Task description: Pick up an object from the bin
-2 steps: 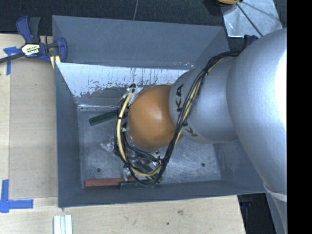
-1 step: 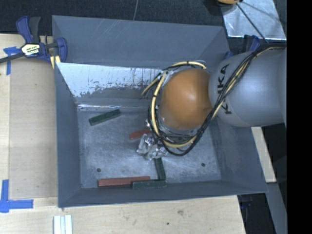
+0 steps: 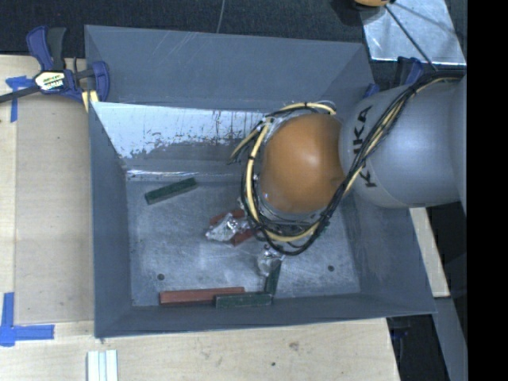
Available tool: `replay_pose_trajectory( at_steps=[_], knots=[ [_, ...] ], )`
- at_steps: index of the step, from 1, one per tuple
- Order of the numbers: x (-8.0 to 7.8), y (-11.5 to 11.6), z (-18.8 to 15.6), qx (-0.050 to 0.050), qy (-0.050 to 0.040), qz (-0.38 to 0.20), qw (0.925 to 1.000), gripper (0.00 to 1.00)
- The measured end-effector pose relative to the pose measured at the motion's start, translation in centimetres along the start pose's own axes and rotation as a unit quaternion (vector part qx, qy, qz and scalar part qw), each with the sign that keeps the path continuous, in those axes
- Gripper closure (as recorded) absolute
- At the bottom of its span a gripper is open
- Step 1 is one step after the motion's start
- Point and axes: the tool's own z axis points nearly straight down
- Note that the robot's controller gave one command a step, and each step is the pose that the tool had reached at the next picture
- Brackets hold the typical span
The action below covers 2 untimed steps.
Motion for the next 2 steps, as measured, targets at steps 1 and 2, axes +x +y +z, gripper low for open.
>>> replay_pose_trajectory(
  at_steps=[1,2],
  knots=[
    [-0.31,-0.08,-0.28,0.002,-0.0045,0.0,1.0,1.0],
    [-0.3,-0.08,-0.29,0.002,-0.0044,0.0,1.0,1.0]
  ],
)
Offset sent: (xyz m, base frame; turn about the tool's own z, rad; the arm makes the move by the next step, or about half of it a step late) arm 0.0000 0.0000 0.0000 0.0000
